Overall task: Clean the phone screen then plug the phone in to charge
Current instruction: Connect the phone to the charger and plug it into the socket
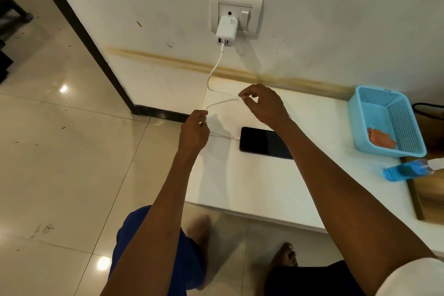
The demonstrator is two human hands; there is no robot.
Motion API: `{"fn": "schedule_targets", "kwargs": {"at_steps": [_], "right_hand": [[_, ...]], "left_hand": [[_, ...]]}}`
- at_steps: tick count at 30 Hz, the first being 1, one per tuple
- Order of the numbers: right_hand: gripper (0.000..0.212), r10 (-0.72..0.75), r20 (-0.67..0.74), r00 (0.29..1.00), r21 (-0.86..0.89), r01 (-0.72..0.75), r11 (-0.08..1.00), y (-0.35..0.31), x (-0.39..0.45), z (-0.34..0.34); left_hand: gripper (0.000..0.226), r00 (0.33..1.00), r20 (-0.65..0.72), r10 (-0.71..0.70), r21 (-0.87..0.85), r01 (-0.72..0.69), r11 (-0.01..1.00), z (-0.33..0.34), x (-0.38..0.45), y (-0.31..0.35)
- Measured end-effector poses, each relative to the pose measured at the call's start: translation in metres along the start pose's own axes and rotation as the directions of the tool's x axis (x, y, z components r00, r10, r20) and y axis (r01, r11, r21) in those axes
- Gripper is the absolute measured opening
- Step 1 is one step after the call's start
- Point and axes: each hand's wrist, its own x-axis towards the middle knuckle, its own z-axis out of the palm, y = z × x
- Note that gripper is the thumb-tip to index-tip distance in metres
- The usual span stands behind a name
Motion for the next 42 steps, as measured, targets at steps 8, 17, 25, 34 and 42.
{"fn": "schedule_targets", "kwargs": {"at_steps": [8,17,25,34,42], "right_hand": [[0.049,0.002,0.007,1.0,-0.093,-0.001,0.996,0.01,-0.004,-0.002],[0.028,0.164,0.026,0.986,-0.277,-0.15,0.949,0.053,-0.053,-0.004],[0.036,0.157,-0.009,0.988,-0.333,-0.151,0.931,0.061,-0.065,-0.02],[0.018,0.123,-0.135,0.983,0.171,-0.099,0.98,-0.03,-0.017,-0.02],[0.036,0.368,0.151,0.917,0.673,-0.369,0.642,-0.115,0.04,-0.023]], "left_hand": [[0.037,1.0,0.001,0.011,-0.012,-0.011,1.0,0.0,0.0,0.0],[0.036,1.0,-0.003,0.03,0.013,-0.03,0.999,0.0,0.0,-0.001],[0.032,0.999,-0.021,0.041,0.003,-0.041,0.999,0.003,-0.001,-0.001],[0.03,0.991,-0.129,0.044,-0.047,-0.051,0.998,-0.007,0.0,0.008],[0.028,0.988,-0.139,0.068,-0.042,-0.074,0.996,-0.017,-0.003,0.005]]}}
